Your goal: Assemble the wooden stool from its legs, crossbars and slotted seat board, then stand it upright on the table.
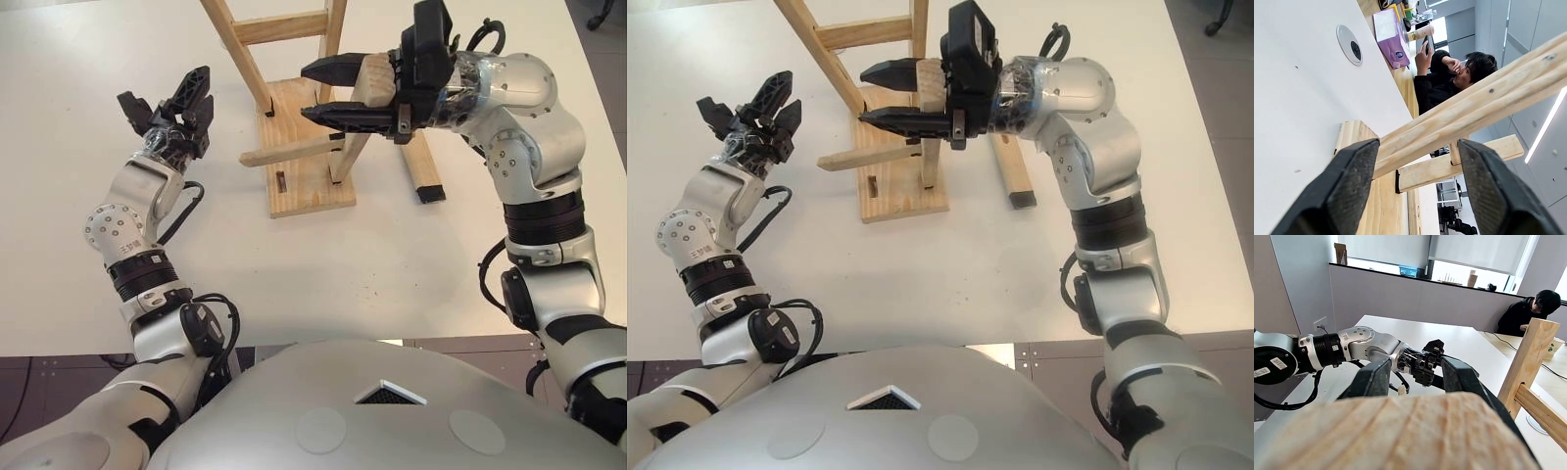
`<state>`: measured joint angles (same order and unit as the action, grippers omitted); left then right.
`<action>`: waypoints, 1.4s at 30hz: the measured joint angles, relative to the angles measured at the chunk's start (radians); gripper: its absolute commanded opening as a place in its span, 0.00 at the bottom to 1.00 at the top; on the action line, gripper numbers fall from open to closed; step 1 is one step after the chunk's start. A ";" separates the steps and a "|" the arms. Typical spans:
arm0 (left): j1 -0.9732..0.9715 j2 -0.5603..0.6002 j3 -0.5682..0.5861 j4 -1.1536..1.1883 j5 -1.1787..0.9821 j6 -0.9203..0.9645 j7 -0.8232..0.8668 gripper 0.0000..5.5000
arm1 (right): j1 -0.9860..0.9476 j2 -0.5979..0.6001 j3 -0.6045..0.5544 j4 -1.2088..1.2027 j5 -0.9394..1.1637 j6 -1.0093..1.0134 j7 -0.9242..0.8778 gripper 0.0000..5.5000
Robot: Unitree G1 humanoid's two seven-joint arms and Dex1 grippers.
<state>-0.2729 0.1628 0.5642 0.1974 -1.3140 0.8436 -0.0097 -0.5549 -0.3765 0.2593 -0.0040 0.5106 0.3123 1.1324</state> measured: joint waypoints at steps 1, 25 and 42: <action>0.000 -0.011 -0.002 0.000 0.000 -0.001 0.000 0.53 | 0.002 -0.006 0.018 -0.020 0.000 0.001 -0.018 0.30; 0.016 -0.022 0.001 0.022 0.039 -0.023 -0.001 0.53 | 0.110 -0.067 0.053 -0.083 0.030 0.360 -0.206 0.71; 0.023 -0.040 0.010 0.014 0.041 -0.039 -0.012 0.53 | 0.140 -0.231 0.057 -0.030 -0.229 0.215 -0.102 0.85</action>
<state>-0.2496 0.1229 0.5740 0.2114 -1.2732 0.8047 -0.0217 -0.4153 -0.6070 0.3164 -0.0338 0.2815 0.5277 1.0309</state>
